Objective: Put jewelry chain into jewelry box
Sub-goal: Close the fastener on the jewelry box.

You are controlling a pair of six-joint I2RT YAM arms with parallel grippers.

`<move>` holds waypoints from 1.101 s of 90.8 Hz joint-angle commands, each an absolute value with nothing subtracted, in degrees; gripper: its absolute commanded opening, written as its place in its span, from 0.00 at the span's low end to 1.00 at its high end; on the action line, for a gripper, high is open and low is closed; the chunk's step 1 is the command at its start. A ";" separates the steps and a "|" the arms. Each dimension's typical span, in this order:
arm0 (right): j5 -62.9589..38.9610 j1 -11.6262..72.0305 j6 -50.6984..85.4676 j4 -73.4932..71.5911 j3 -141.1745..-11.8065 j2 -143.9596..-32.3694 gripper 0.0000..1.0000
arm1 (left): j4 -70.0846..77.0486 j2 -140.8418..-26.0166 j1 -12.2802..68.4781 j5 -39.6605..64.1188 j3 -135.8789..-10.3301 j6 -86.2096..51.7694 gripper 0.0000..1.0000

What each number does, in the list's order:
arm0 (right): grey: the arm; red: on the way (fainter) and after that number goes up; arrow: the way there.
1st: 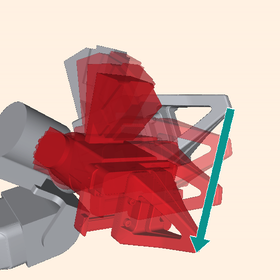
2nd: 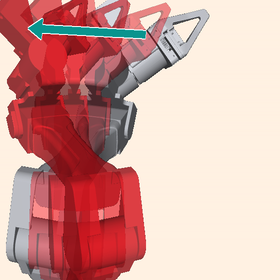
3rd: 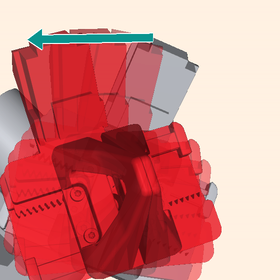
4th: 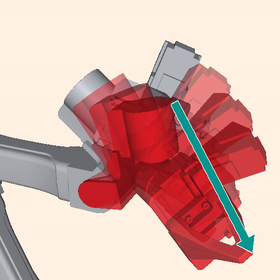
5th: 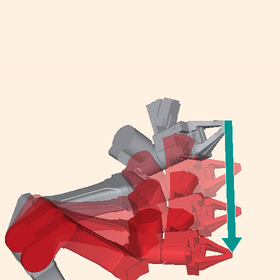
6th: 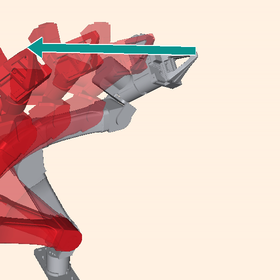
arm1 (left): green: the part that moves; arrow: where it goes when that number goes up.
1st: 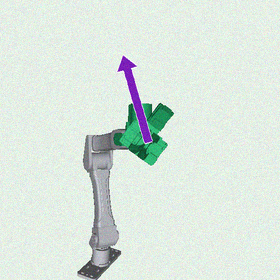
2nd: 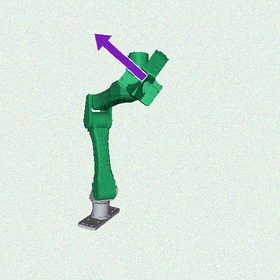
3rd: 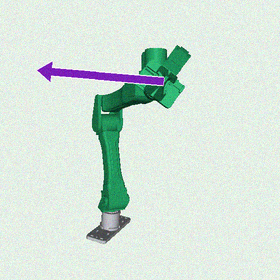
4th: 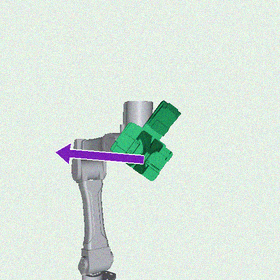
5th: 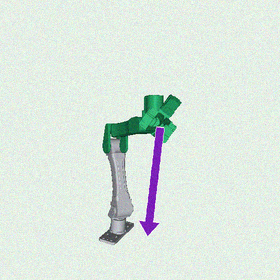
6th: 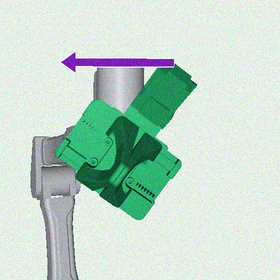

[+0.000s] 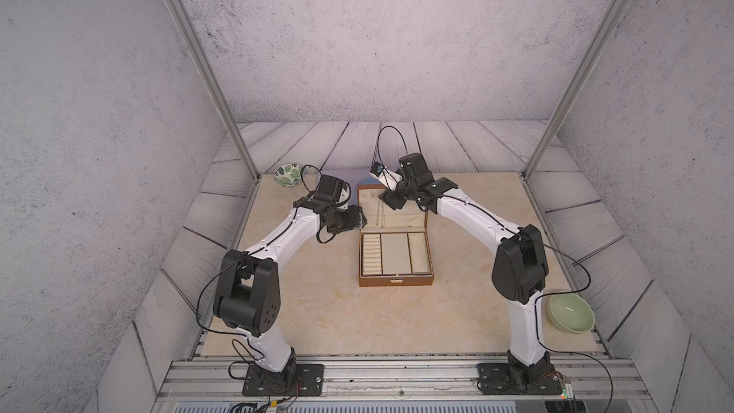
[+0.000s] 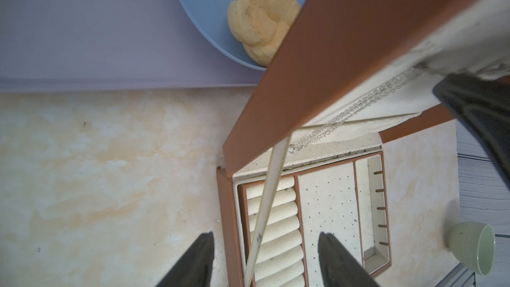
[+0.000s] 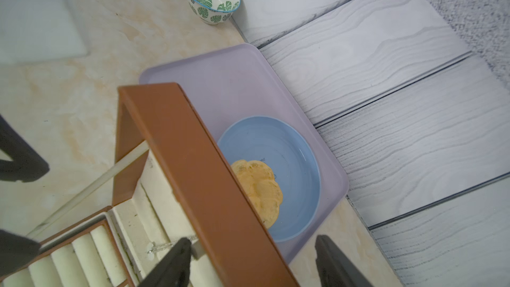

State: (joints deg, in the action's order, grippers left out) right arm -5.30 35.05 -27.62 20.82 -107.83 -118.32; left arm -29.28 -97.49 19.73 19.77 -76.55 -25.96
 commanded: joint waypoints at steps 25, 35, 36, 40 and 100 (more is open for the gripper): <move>-0.34 36.69 -28.89 20.78 -107.14 -121.38 0.54 | -28.48 -98.00 19.42 20.06 -75.68 -25.96 0.65; 0.34 36.91 -28.98 20.34 -106.59 -121.30 0.52 | -28.48 -98.00 19.42 20.13 -75.68 -26.01 0.65; 0.48 36.91 -28.90 20.32 -106.51 -121.29 0.51 | -28.48 -98.00 19.42 20.08 -75.67 -26.01 0.65; 1.08 37.00 -28.93 20.00 -106.15 -121.21 0.50 | -28.45 -98.00 19.41 20.00 -75.72 -25.94 0.65; 8.80 37.18 -5.52 10.17 -86.05 -98.30 0.54 | -27.85 -97.67 19.42 20.38 -72.39 -26.66 0.63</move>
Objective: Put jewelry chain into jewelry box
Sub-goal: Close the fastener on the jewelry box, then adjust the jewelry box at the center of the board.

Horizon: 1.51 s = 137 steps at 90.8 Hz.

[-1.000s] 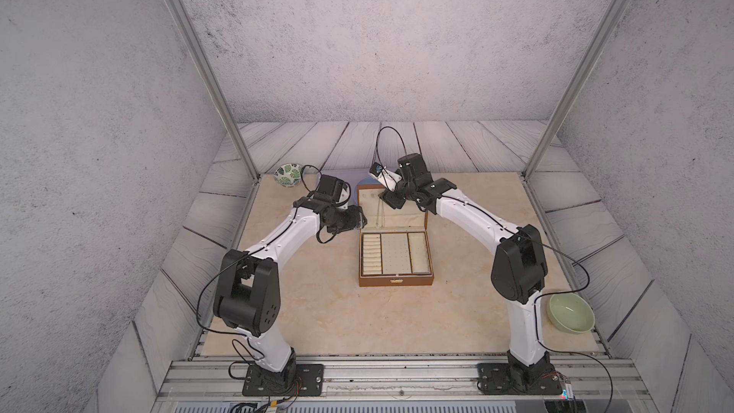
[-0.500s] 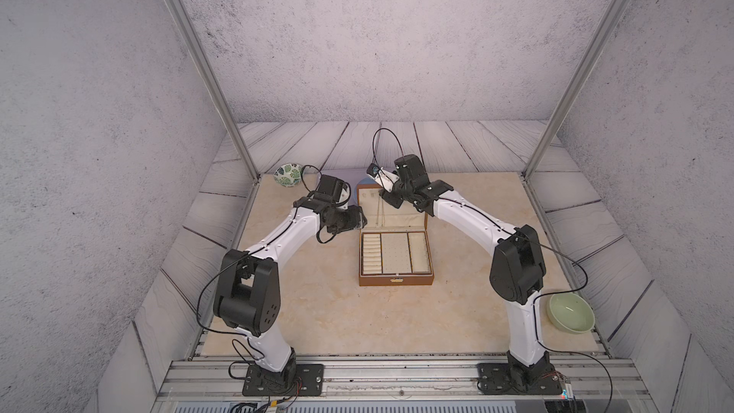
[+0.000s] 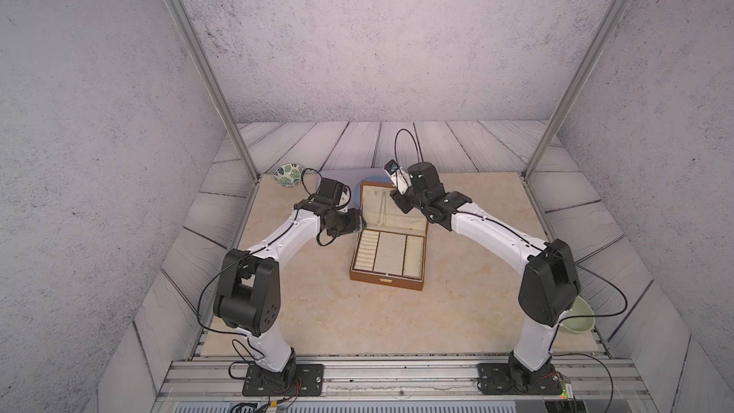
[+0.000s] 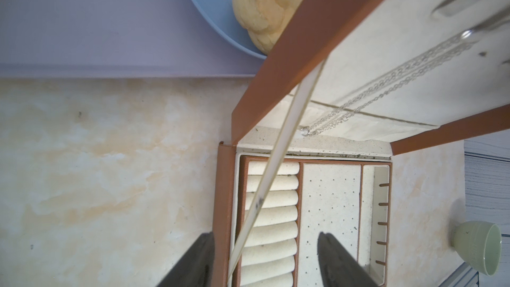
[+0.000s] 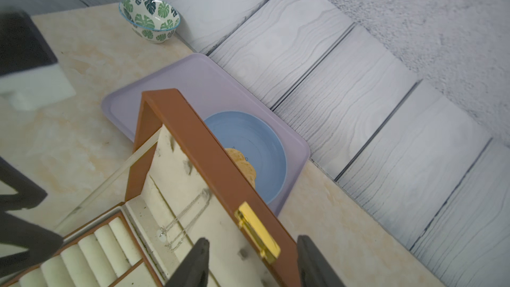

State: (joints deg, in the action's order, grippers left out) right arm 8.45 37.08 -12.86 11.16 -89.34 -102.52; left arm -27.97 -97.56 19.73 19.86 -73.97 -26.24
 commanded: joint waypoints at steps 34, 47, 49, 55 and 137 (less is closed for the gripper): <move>-2.07 37.26 13.86 9.51 -75.91 -95.76 0.44 | -22.51 -96.01 21.59 22.80 -61.22 -31.21 0.50; -3.56 37.31 17.43 8.85 -74.71 -97.54 0.43 | -20.89 -94.86 25.31 22.28 -59.67 -32.52 0.49; -3.77 37.28 17.89 8.56 -74.60 -97.86 0.43 | -20.58 -94.67 25.80 22.29 -59.30 -32.96 0.49; -4.28 37.28 19.88 7.87 -74.19 -98.95 0.40 | -19.15 -94.13 27.07 22.67 -58.17 -34.56 0.47; 1.66 37.91 32.55 -6.44 -70.80 -111.51 0.31 | -18.62 -91.51 32.52 23.32 -56.06 -35.30 0.46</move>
